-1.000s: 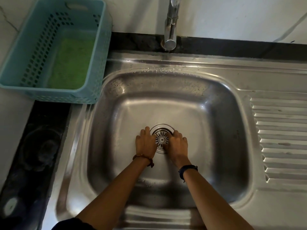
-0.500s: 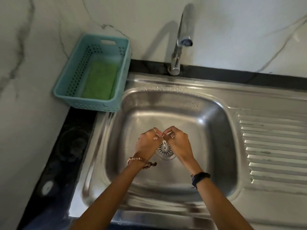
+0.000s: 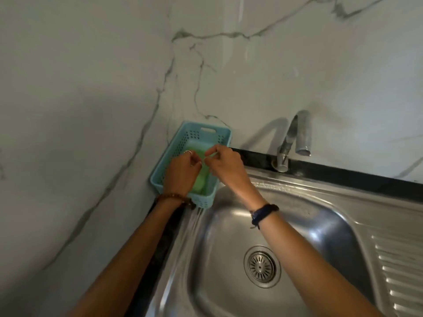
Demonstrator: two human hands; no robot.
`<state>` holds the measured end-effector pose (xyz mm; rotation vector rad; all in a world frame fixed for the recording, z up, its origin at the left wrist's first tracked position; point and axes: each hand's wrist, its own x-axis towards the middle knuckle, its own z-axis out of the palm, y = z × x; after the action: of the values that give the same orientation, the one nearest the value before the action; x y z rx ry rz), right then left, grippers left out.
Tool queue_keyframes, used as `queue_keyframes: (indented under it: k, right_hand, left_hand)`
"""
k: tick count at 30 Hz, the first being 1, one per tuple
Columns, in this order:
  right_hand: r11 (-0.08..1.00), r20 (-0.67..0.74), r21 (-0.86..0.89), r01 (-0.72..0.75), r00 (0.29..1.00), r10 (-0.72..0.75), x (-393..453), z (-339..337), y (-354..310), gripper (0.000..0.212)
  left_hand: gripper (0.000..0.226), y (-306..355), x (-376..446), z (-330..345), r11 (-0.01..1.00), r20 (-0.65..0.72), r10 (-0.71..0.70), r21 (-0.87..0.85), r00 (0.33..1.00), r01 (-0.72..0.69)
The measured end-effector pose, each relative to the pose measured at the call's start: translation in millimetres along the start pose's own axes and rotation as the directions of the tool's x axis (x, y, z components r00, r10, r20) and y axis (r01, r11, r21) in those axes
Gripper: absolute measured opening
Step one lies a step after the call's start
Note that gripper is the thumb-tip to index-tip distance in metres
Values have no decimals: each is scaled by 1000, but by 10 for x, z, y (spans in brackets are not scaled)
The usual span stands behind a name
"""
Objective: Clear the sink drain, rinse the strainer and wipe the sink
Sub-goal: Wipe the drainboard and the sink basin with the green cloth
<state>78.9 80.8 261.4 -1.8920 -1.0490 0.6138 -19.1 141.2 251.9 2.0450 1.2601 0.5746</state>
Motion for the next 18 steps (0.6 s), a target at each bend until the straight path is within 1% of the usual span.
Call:
queue_keyframes:
  k: [1,2,4,6,8,9,11,13,15,16,18]
  right_hand:
    - [997,24,-71,-13,1000,15,126,71,-42,21]
    - [984,45,-180,3,999,5,228,144,-73,24]
    - [920,83,-384,81,995,-53,408,288,-128,23]
    - [856,119,-502,120,990,-69,558,403,-122,23]
    - [795,139,-600,89,990,-6,688,482,-36,26]
    - [765,143,-641,63,989,39,750,521,29,26]
    - [702,147,-712,8,980,138,841,610,176,26]
    - [656,147,-755,-28,966,211,893,704,301,28]
    - [621,145,-783,-43,958,249,959,803,397,34]
    - [626,129,-777,-68,956,264,988,839,431,38]
    - [687,91,-711,-152,948,304,1034,891,491,42]
  left_hand:
    - [16,-30,123,-20,998,6,-15,61,1000,15]
    - [19,-49,224,-27,992,23,-29,127,999,26]
    - [24,-70,413,-9,967,60,-24,256,998,8]
    - [28,-126,572,63,938,97,-29,347,995,-7]
    - [29,-248,707,170,915,167,-97,404,981,22]
    - [29,-317,759,230,901,224,-145,433,964,35]
    - [30,-449,832,354,860,345,-240,509,907,34]
    - [33,-541,861,458,825,402,-304,565,864,27]
    - [36,-618,901,533,816,391,-323,576,862,45]
    - [36,-641,913,547,822,374,-329,566,867,68]
    - [35,-683,927,546,847,347,-340,516,874,125]
